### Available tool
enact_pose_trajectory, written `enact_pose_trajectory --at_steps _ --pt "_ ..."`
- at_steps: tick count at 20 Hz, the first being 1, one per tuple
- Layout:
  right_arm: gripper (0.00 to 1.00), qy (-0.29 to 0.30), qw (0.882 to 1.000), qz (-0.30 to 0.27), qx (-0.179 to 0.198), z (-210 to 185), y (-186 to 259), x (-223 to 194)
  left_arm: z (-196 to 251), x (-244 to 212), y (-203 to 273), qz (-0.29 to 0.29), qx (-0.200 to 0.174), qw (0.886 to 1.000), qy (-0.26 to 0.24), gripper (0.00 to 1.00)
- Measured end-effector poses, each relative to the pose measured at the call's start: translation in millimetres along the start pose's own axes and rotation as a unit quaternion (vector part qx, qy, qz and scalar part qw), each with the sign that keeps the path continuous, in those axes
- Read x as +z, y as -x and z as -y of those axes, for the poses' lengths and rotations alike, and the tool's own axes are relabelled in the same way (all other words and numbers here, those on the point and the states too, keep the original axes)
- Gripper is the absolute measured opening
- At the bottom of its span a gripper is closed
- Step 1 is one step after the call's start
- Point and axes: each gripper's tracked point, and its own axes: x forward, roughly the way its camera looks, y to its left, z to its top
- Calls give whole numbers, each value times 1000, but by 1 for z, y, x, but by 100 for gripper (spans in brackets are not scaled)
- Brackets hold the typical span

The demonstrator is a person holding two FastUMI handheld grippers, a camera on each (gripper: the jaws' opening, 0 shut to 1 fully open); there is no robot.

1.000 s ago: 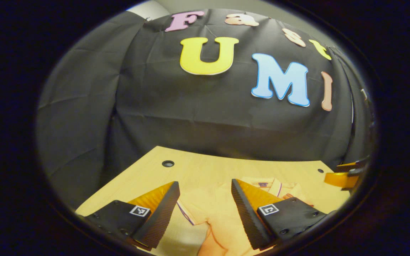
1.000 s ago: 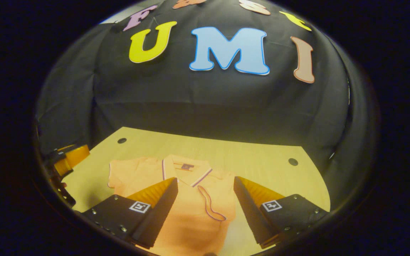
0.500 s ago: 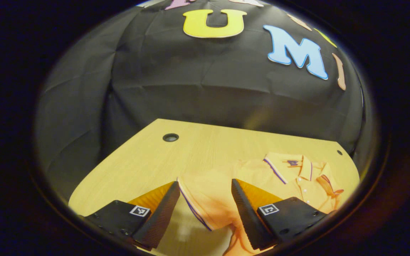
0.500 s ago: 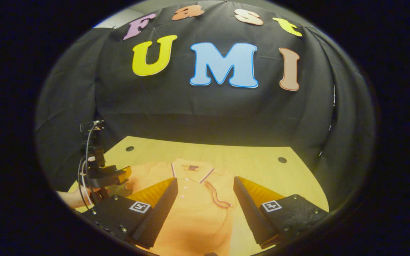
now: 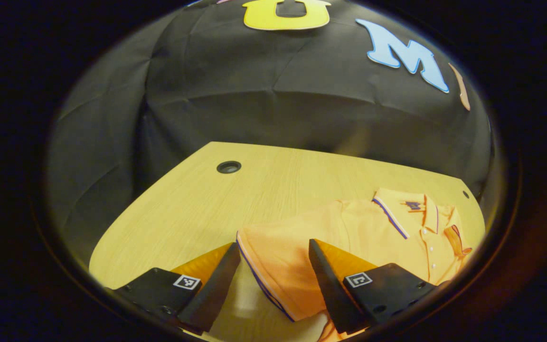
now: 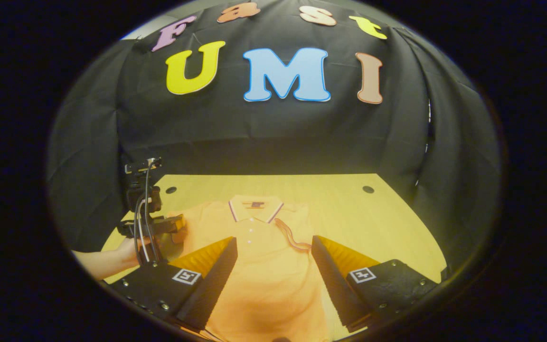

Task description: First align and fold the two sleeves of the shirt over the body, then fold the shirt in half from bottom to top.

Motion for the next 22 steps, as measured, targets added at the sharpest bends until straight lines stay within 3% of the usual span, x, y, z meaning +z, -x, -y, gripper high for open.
enact_pose_trajectory --at_steps 4,9,12,13,14,15,17,19,22 --pt "98 -7 1000 -6 -2 7 8 -5 -4 -7 -4 -10 12 1000 12 94" --pt "98 -24 1000 -13 -2 14 14 -11 2 -10 -10 -23 19 999 -21 91" --pt "98 -33 999 -25 -1 16 17 -20 11 -10 -10 -24 11 999 -22 59" --pt "96 -35 999 -26 -3 18 20 -22 12 -10 -10 -23 12 999 -19 55" --pt "98 -37 999 -25 -6 21 23 -22 13 -10 -11 -21 14 1000 -16 43" --pt "98 -40 999 -24 -9 24 25 -24 12 -11 -11 -20 14 1000 -18 38" --pt "98 -45 999 -26 -15 29 29 -28 14 -13 -12 -23 6 999 -34 37" --pt "98 -53 998 -29 -19 32 31 -33 15 -10 -12 -23 11 999 -36 11" --pt "99 -61 997 -33 -20 32 35 -38 16 -8 -14 -24 14 998 -56 12"
